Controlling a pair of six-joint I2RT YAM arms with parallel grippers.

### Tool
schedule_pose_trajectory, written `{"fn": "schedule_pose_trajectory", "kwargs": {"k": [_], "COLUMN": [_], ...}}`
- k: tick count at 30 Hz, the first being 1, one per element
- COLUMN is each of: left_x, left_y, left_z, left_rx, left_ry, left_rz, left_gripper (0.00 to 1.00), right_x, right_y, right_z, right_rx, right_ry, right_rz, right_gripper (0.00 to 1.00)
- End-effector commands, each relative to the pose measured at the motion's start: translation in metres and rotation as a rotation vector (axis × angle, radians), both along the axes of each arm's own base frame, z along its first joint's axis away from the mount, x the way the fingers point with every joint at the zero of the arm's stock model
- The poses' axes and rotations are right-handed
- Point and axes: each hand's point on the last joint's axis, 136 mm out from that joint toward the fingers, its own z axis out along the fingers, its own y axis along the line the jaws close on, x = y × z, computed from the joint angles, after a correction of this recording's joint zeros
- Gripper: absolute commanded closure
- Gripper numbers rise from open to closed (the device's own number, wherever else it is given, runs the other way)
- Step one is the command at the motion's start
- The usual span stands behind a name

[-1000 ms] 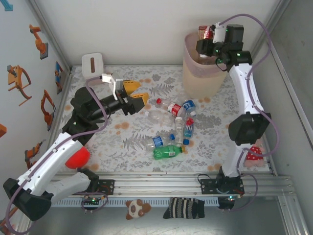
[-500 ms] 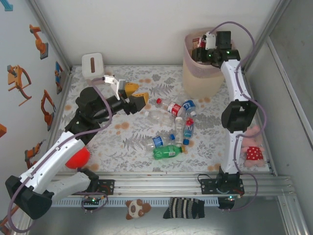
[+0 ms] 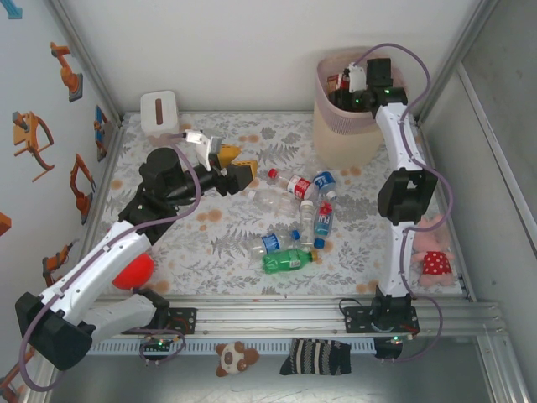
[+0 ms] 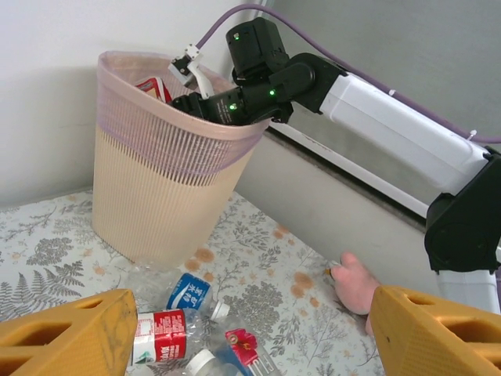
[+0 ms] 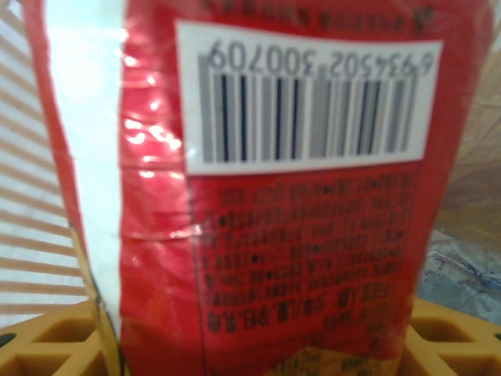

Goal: Put the plastic bottles in the bin

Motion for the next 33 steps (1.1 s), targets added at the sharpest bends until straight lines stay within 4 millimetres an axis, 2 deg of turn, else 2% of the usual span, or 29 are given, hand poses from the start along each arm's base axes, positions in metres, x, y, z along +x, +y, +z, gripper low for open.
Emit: {"fn": "schedule_pose_trajectory", "kwargs": {"k": [1,9,18,26,33], "left_x": [-0.002,-0.001,0.0,-0.005,-0.021], "left_y": [0.001,0.001,0.001,0.0,-0.005], "left_z": [0.003,-0.002,-0.007,-0.031,-0.061], "left_rx": [-0.019,-0.001,0.03,0.191,0.363], "left_ry": [-0.001,0.013,0.02,0.053,0.039], "left_rz": [-0.006,-0.005,-0.005,-0.047,-0.144], "left_gripper": [0.22,0.2,0.21,0.24,0.28], "right_x": [-0.003,-0.012,-0.028,-0.056,-0.089], "right_y": [-0.003,-0.007,-0.013,-0.018,-0.024], "right_z": [0.018,0.048,0.096,0.138,0.166], "right_rx": [-0.008,-0.017,-0.028,-0.029,-0.02], "right_ry": [-0.027,-0.077,-0.165,-0.223,-0.262], "right_rz": [0.003,-0.012,-0.037,-0.061,-0.085], "right_gripper": [0.36,0.28,0.28,0.28,0.29]}}
